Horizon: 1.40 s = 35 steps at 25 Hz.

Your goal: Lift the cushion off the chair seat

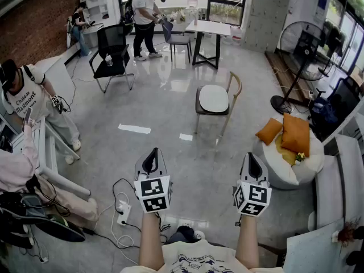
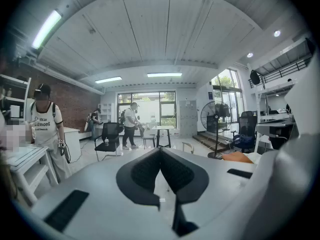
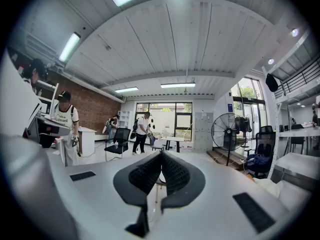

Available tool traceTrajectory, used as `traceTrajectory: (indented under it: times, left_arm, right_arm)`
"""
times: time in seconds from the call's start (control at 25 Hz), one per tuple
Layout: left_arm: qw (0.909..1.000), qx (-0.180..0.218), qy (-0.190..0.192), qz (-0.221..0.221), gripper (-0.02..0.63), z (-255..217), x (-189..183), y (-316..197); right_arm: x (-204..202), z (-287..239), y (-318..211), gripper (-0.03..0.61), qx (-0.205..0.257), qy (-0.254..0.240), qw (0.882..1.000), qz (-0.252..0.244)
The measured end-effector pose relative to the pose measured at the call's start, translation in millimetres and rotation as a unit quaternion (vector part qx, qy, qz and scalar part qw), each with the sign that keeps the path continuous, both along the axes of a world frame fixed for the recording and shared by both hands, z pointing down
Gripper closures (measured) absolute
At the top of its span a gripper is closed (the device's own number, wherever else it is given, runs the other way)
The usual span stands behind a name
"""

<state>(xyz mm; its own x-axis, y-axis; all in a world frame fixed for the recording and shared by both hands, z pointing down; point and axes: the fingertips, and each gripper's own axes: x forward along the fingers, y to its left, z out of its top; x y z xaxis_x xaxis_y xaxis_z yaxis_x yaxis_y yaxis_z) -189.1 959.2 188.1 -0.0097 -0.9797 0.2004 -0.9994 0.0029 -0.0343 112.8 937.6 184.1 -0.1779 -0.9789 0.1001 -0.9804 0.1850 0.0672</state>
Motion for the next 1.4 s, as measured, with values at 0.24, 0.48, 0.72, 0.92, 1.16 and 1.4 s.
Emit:
traceTrajectory:
  times: [0.24,0.48,0.72,0.92,1.16,1.4]
  left_arm:
    - [1.0,0.001,-0.002,0.001,0.6,0,-9,3]
    - [1.0,-0.002,-0.001,-0.003,0.6,4,-8,1]
    - [1.0,0.001,0.003,-0.001,0.6,7,-11,-14]
    - [0.9999,-0.003,0.011,0.001,0.6,14,-15,-31]
    - [0.9997,0.01,0.022,0.005,0.423,18,-38,-68]
    - [0.9996,0.005,0.02,0.017,0.385,27,-51,-99]
  right_arm:
    - [-10,0,2,0.565,0.002,-0.001,1.0,0.0]
    - [-6,2,0,0.565,0.002,-0.001,1.0,0.001]
    - [-10,9,-13,0.565,-0.003,0.0,1.0,0.001]
    - [-16,17,-30,0.532,-0.008,-0.005,1.0,0.002]
    - [-38,24,-63,0.433,-0.007,-0.012,1.0,0.004]
    - [-52,34,-89,0.41,-0.009,-0.013,1.0,0.01]
